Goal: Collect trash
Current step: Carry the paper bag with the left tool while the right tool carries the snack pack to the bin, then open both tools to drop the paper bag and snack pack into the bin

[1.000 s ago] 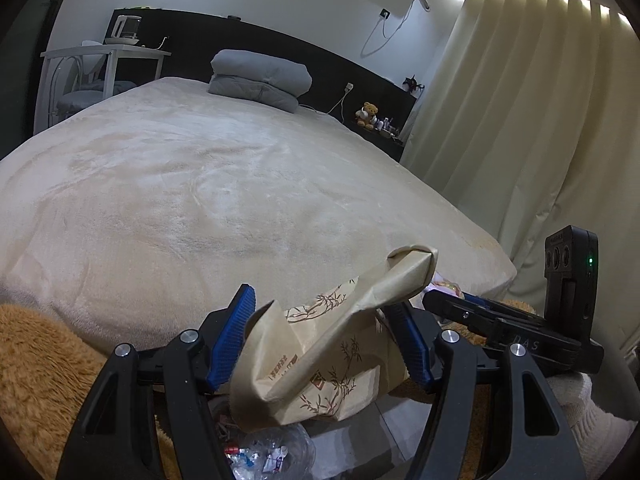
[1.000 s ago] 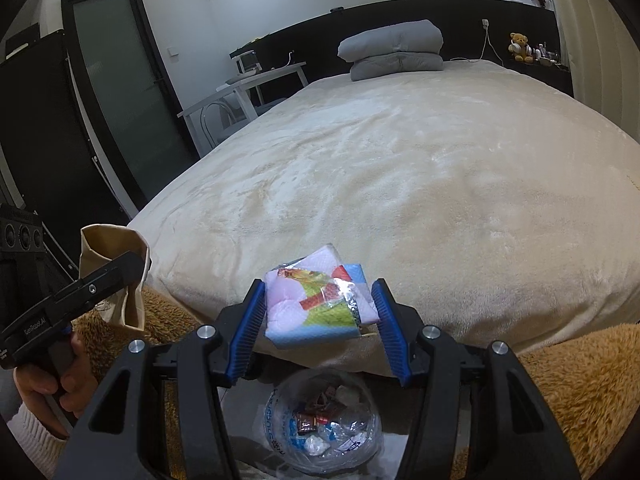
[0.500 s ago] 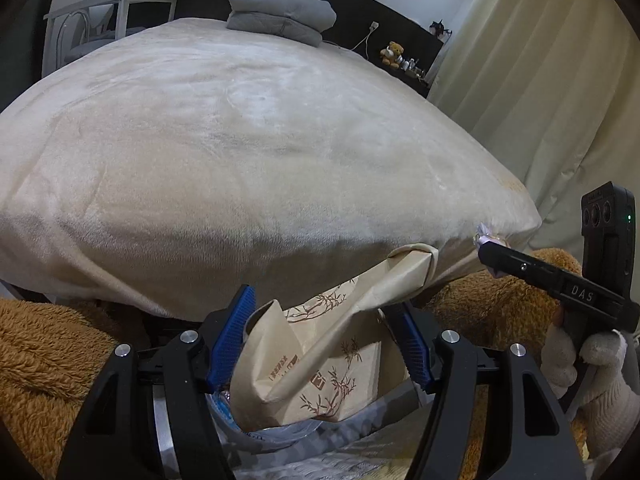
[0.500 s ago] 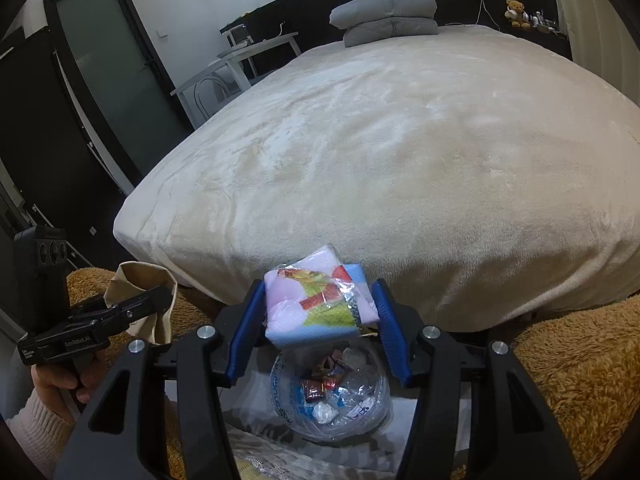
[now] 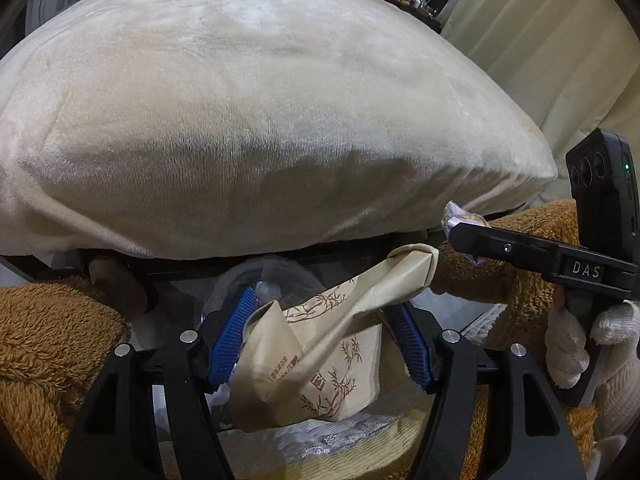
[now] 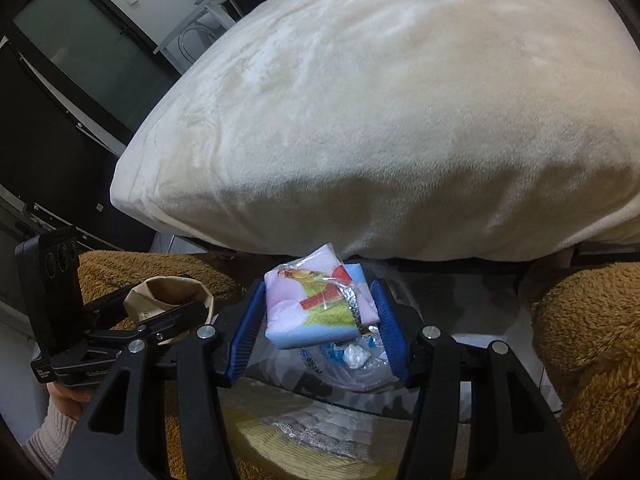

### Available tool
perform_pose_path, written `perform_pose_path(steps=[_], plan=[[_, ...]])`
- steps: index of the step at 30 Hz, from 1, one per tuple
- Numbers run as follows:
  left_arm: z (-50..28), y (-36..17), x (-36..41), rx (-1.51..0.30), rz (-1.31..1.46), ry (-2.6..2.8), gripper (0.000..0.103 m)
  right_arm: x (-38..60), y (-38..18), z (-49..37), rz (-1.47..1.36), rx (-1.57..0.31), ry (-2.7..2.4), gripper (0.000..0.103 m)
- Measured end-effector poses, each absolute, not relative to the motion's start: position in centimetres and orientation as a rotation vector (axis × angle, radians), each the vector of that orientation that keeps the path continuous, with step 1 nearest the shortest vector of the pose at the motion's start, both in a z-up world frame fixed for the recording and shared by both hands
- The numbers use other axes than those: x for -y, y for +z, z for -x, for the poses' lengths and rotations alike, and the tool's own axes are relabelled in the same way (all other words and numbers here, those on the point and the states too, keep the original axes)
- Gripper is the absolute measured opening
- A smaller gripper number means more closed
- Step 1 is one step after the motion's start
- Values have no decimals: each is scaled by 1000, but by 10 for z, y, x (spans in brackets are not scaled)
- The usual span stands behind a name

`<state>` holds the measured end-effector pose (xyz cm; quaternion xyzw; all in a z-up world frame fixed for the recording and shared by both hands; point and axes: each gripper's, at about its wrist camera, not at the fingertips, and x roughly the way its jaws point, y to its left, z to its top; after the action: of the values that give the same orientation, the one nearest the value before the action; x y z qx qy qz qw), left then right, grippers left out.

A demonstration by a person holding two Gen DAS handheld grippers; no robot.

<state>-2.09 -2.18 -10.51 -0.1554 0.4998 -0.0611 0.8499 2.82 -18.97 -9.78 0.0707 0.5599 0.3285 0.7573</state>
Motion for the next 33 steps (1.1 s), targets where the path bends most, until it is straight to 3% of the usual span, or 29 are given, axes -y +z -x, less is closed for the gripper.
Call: perform_pose_path(steps=[15, 33], plan=[[0, -146, 24, -1271, 313, -92, 66, 161, -142, -44, -180, -1461, 657, 55], [-4, -174, 21, -1412, 319, -48, 67, 129, -163, -49, -176, -1585, 581, 55]])
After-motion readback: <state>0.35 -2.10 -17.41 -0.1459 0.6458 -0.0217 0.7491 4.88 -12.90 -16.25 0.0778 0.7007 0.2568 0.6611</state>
